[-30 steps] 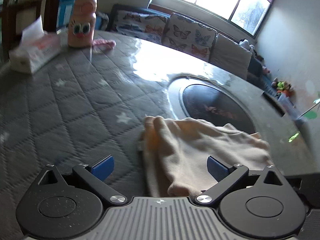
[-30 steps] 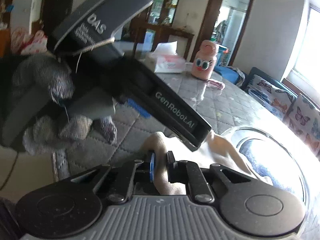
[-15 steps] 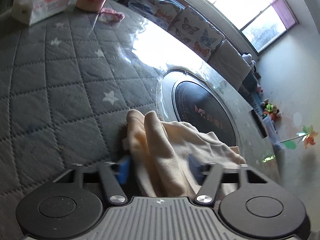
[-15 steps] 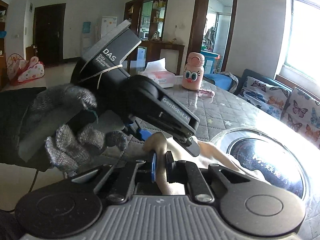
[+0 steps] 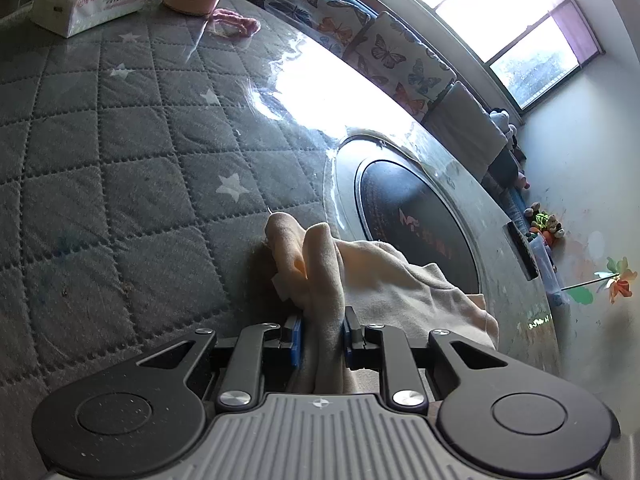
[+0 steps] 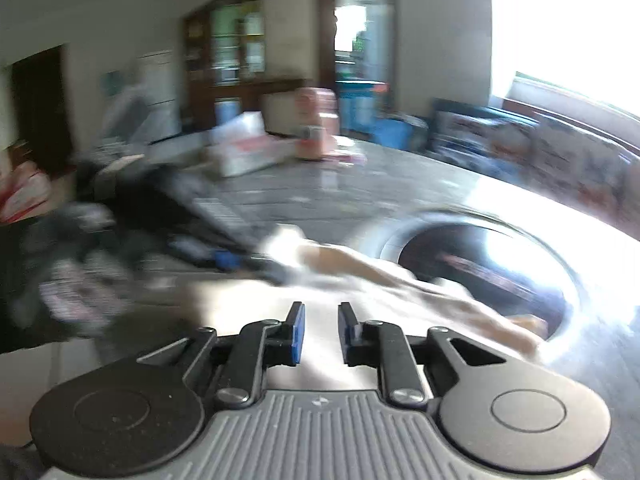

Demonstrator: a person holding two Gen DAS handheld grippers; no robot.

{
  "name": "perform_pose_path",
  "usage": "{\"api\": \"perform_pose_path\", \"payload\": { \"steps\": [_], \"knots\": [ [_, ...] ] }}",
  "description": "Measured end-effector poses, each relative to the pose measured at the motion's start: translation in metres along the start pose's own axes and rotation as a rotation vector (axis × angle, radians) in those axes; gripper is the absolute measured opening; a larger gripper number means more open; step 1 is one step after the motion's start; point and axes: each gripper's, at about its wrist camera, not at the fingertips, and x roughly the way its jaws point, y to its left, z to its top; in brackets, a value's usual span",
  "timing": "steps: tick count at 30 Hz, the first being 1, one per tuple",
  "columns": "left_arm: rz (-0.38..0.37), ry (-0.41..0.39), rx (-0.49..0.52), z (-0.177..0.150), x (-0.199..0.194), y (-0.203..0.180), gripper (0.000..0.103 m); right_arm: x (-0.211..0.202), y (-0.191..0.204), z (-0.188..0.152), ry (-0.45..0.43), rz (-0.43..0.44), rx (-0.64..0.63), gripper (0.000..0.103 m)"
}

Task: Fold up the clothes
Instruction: 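Grasp the shirt side edge with the left gripper while the right gripper grasps beside it, then lift the gripped edge with both grippers and fold it over the shirt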

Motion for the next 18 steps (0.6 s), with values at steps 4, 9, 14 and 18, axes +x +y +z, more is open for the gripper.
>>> {"api": "perform_pose_path", "payload": {
  "steps": [4,9,14,18],
  "knots": [
    [0.003,-0.001,0.007,0.0,0.001,-0.001,0.021,0.005,-0.044,-0.011,0.033,-0.149,0.099,0.026],
    [0.011,-0.003,0.021,0.0,0.002,-0.004,0.021,0.021,-0.101,-0.024,0.056,-0.246,0.262,0.038],
    [0.018,-0.005,0.035,0.0,0.002,-0.007,0.021,0.029,-0.122,-0.029,0.055,-0.231,0.346,0.048],
    [0.017,-0.006,0.042,0.0,0.003,-0.007,0.021,0.033,-0.129,-0.03,0.055,-0.192,0.404,0.047]
  ]
}}
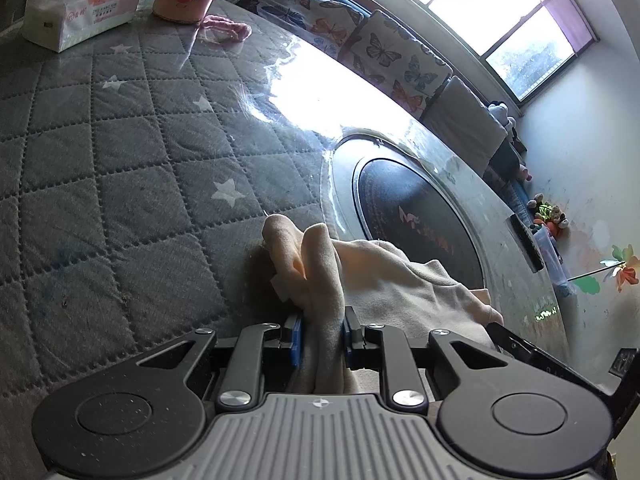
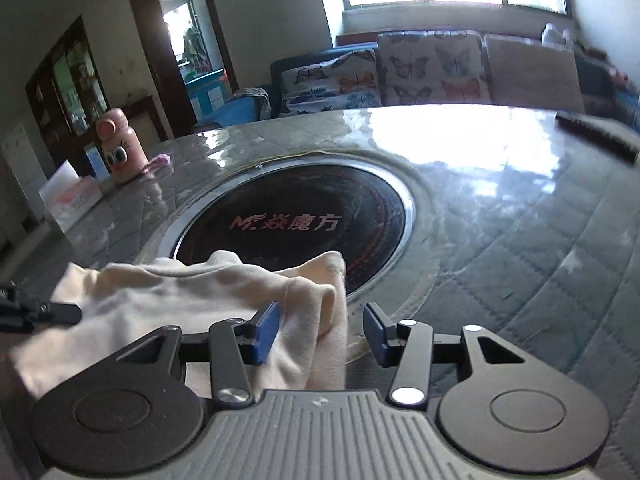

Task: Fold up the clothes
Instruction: 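Lift the gripped edge with both grippers and fold it over the shirt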

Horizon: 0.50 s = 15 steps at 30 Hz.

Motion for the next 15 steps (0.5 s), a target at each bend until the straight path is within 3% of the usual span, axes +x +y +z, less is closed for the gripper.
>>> {"api": "perform_pose_path", "payload": {
  "steps": [1,3,6,15],
  "knots": [
    [-0.001,-0.001,0.002,0.0,0.0,0.0,0.021,0.001,-0.002,0.0,0.003,0.01,0.014,0.044],
    [-0.002,-0.003,0.005,0.0,0.001,0.0,0.02,0.004,-0.005,0.001,0.01,0.029,0.042,0.028],
    [-0.006,-0.011,0.015,-0.001,0.0,0.0,0.018,0.004,-0.004,0.003,0.016,0.047,0.062,0.015],
    [-0.032,-0.076,0.025,0.003,-0.025,0.008,0.015,-0.015,0.031,0.022,-0.028,0.115,-0.006,0.011]
  ]
}}
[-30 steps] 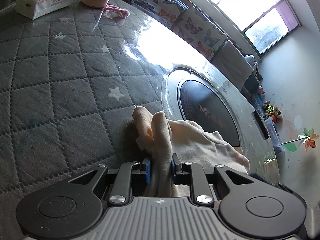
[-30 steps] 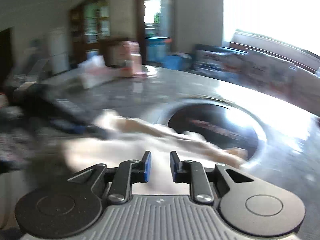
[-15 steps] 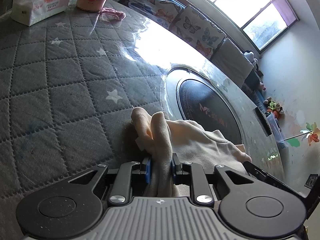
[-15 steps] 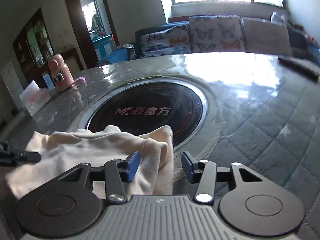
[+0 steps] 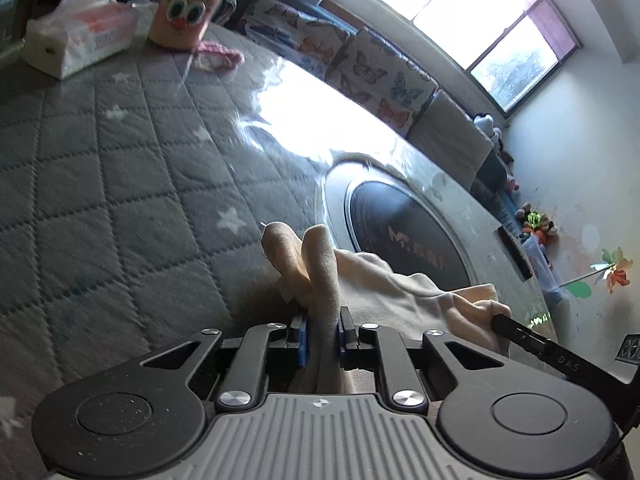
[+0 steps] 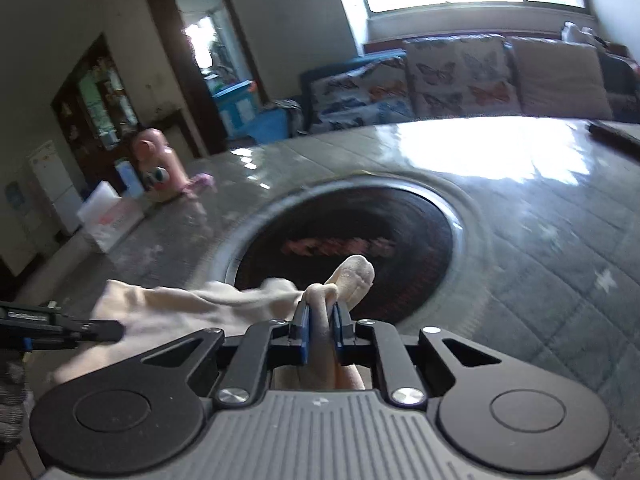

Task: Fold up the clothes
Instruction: 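Lift the gripped edge with both grippers and fold it over the shirt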

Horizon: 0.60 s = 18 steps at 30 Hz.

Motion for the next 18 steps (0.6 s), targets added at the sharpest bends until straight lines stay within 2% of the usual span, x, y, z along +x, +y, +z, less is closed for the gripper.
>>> {"api": "perform_pose_path", "payload": {
  "steps": [7,15,18],
  "knots": [
    [0.033,-0.089,-0.029,0.015,-0.035,0.025,0.015,0.012,0.047,0.028,-0.014,0.072,-0.087,0.01],
    [0.114,-0.193,-0.048,0.046,-0.066,0.055,0.015,0.056,0.101,0.053,-0.003,0.164,-0.146,0.01],
    [0.142,-0.208,-0.057,0.053,-0.068,0.066,0.015,0.074,0.115,0.06,0.003,0.191,-0.156,0.01]
  ]
}}
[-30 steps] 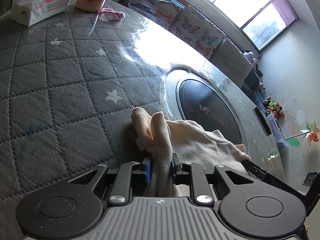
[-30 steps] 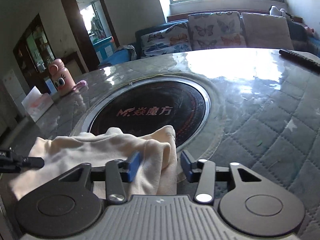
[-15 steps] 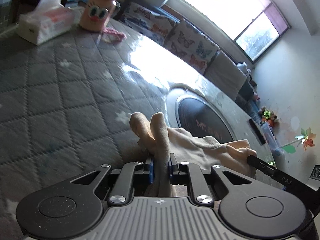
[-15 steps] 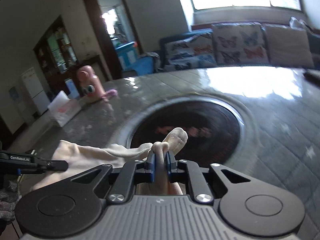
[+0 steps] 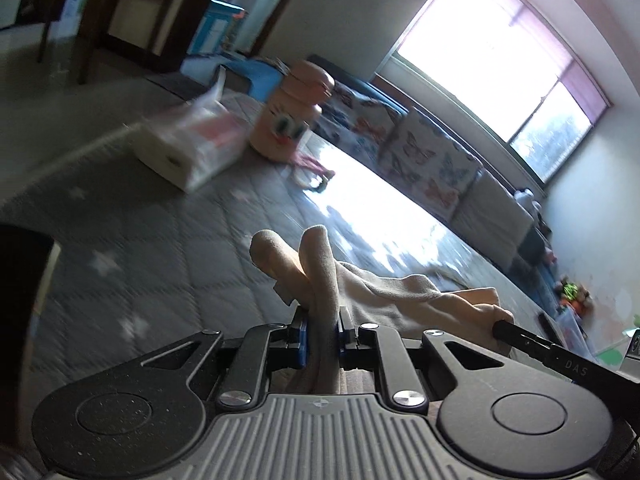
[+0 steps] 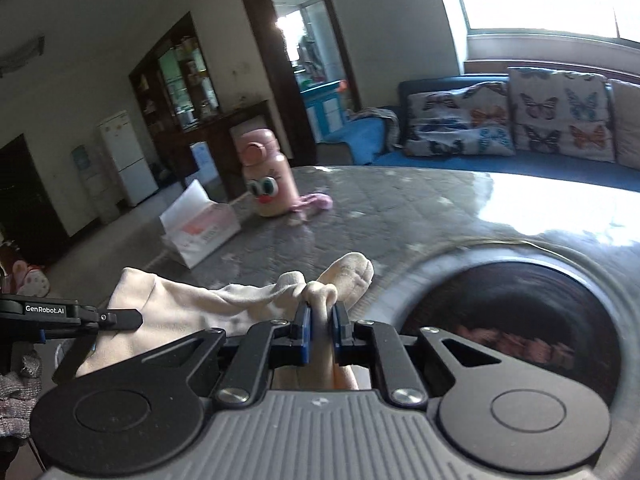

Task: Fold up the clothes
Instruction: 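Lift the gripped edge with both grippers and fold it over the shirt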

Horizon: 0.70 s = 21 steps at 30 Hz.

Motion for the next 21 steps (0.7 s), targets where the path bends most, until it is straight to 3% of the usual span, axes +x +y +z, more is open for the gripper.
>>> {"api": "perform_pose_path", "payload": {
  "steps": [8,14,19,21],
  "knots": [
    [0.077,-0.033,-0.02,0.019,0.005,0.027,0.015,0.047,0.01,0.013,0.015,0.035,-0.004,0.01],
    [0.131,0.011,-0.037,0.016,0.024,0.041,0.018,0.073,0.01,0.012,0.058,0.014,-0.021,0.012],
    [0.154,-0.002,-0.031,0.016,0.021,0.046,0.037,0.077,0.016,0.009,0.074,0.008,-0.061,0.016],
    [0.159,-0.007,-0.02,0.018,0.022,0.044,0.039,0.079,0.018,0.008,0.081,0.005,-0.077,0.016]
  ]
}}
